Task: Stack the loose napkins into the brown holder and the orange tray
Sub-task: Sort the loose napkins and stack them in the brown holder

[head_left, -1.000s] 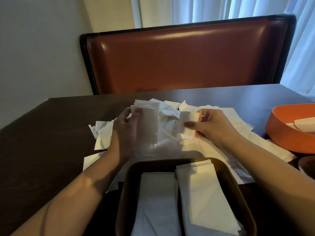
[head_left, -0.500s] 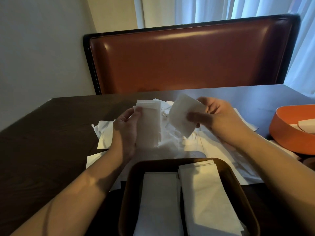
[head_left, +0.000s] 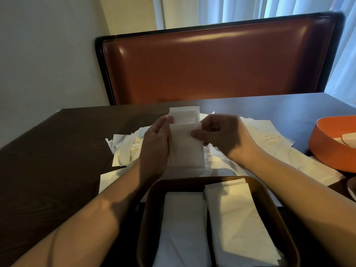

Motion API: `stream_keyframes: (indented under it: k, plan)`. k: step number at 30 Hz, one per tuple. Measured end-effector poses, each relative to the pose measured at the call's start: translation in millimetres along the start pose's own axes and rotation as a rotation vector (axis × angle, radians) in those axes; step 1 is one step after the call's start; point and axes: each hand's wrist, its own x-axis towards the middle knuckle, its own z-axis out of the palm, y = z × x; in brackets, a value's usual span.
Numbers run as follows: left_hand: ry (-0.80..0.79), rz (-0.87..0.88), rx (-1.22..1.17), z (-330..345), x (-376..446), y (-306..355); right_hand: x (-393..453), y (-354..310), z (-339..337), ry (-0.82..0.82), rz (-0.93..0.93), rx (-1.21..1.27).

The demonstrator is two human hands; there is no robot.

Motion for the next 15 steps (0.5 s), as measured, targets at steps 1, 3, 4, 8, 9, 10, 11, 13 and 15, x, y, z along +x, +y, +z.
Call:
stream_keyframes:
  k: [1,3,4,8,9,10,11,13,15]
  plan:
    - [-0.02,-0.029,-0.053,-0.6,-2.9,1.5,-0.2,0.7,1.1,0.017,-0.007,-0.043]
    - [-0.029,-0.137,-0.191,-0.9,-7.6,6.3,0.2,1.8,3.5,0.042,-0.003,-0.083]
    - [-0.041,-0.12,-0.182,-1.9,-10.8,8.1,0.7,2.3,4.5,0.05,0.013,-0.074]
    - [-0.177,-0.094,-0.098,5.0,-11.6,9.7,1.7,4.0,6.4,0.069,0.094,0.021]
    - [-0.218,-0.113,-0.104,6.5,-11.2,10.5,1.3,4.5,6.2,0.075,0.11,0.052]
    - [-0.225,-0.098,-0.076,8.4,-11.9,10.7,1.2,5.2,6.3,0.079,0.125,0.081]
    - [-0.221,-0.073,-0.057,9.2,-12.9,10.0,0.9,5.7,6.3,0.08,0.133,0.101]
    - [-0.176,-0.046,-0.035,10.8,-13.5,9.8,1.2,7.1,6.2,0.088,0.121,0.088]
    - [-0.171,-0.036,-0.018,9.5,-11.4,6.6,1.4,8.9,6.3,0.109,0.08,0.006]
